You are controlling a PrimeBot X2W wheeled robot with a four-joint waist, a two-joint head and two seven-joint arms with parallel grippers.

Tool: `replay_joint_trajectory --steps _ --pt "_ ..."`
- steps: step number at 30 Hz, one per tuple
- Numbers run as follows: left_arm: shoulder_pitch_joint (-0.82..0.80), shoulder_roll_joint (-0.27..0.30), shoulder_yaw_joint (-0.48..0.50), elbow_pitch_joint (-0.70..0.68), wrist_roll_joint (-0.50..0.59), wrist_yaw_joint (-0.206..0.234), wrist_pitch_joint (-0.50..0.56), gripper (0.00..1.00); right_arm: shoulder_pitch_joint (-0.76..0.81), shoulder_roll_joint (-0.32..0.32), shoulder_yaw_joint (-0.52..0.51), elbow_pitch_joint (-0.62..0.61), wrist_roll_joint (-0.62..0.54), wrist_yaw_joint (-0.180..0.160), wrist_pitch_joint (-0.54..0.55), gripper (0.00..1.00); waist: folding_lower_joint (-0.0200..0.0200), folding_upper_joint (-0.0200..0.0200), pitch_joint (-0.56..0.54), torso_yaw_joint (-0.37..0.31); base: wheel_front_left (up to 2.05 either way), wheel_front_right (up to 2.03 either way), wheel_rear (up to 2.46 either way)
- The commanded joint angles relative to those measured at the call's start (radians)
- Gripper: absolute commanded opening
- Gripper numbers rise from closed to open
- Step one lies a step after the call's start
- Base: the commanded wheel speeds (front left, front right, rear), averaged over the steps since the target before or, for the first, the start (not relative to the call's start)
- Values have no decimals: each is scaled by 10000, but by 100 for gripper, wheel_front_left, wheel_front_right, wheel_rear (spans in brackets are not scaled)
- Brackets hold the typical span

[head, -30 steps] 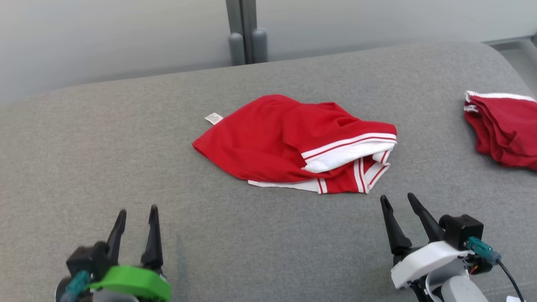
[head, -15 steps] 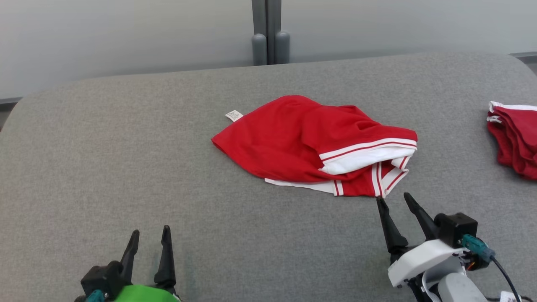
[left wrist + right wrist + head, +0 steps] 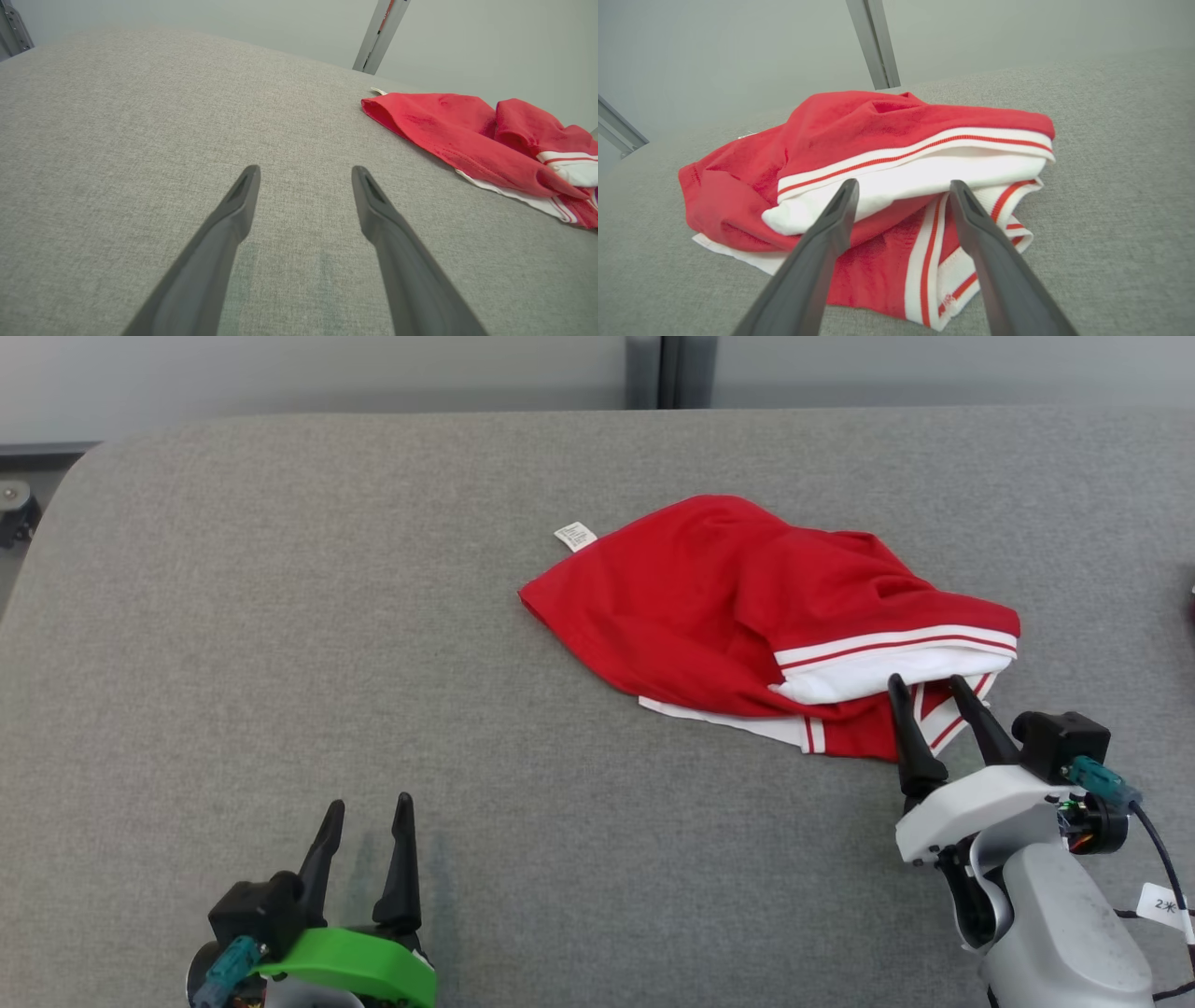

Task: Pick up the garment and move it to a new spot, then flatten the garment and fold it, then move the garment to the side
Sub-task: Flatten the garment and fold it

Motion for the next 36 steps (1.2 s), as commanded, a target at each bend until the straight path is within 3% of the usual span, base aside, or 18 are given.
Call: replay_joint_trajectory --steps 1,12,13,14,15,16,25,34,35,36 --pt "-186 20 -3 29 -18 -1 -2 100 -89 -41 -140 78 -72 -12 -3 100 0 0 332 336 0 0 0" --pt "-475 79 -112 -37 110 -1 -2 100 -512 -44 -139 159 592 -12 -3 100 0 0 736 402 0 0 0" --pt "-513 76 -144 -66 101 -1 -2 100 -531 -44 -97 20 644 -12 -3 86 0 0 762 392 0 0 0" --pt "-553 73 -182 -96 91 -1 -4 100 -556 -46 -83 -145 654 -12 -3 43 0 0 780 380 0 0 0" --pt "-574 69 -216 -126 75 -1 -4 100 -563 -46 -73 -284 690 -12 -4 31 0 0 790 370 0 0 0" --pt "-592 65 -253 -149 64 -1 -2 100 -572 -46 -52 -458 714 -12 -3 0 0 0 803 359 0 0 0" --pt "-730 44 -509 -173 -81 -1 -4 100 -2078 -40 -350 -679 172 -12 -4 0 0 0 1062 435 0 0 0" --pt "-1239 33 -1197 73 -266 -1 -4 100 -5714 -463 -1287 1653 -2404 -12 -2 0 0 0 1752 1179 0 0 0" --pt "-1299 31 -1284 88 -291 -1 -2 100 -6017 -520 -1476 1943 -2623 -12 1 5 0 0 1831 1270 0 0 0" --pt "-1385 26 -1351 109 -328 -1 -2 100 -6332 -601 -1756 2305 -2967 -12 42 48 0 0 1922 1367 0 0 0"
